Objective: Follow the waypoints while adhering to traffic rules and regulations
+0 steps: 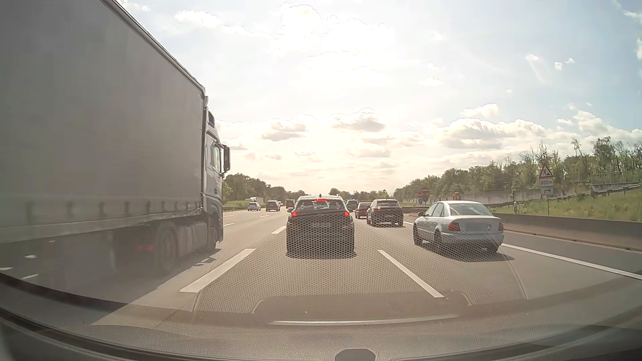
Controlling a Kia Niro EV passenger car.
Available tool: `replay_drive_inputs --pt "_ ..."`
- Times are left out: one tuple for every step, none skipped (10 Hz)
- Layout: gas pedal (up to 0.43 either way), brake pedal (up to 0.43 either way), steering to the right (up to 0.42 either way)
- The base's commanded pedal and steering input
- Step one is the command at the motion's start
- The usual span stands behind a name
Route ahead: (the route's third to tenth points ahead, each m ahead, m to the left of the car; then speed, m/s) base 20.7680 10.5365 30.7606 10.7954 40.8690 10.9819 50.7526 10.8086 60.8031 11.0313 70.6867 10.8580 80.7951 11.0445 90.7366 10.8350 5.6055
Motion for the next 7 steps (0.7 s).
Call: replay_drive_inputs --pt "0.0 0.012 0.003" --pt "0.0 0.024 0.001" --pt "0.0 0.055 -0.004" --pt "0.0 0.061 -0.007" --pt "0.0 0.067 -0.007" --pt "0.0 0.073 -0.007" --pt "0.0 0.091 -0.007"
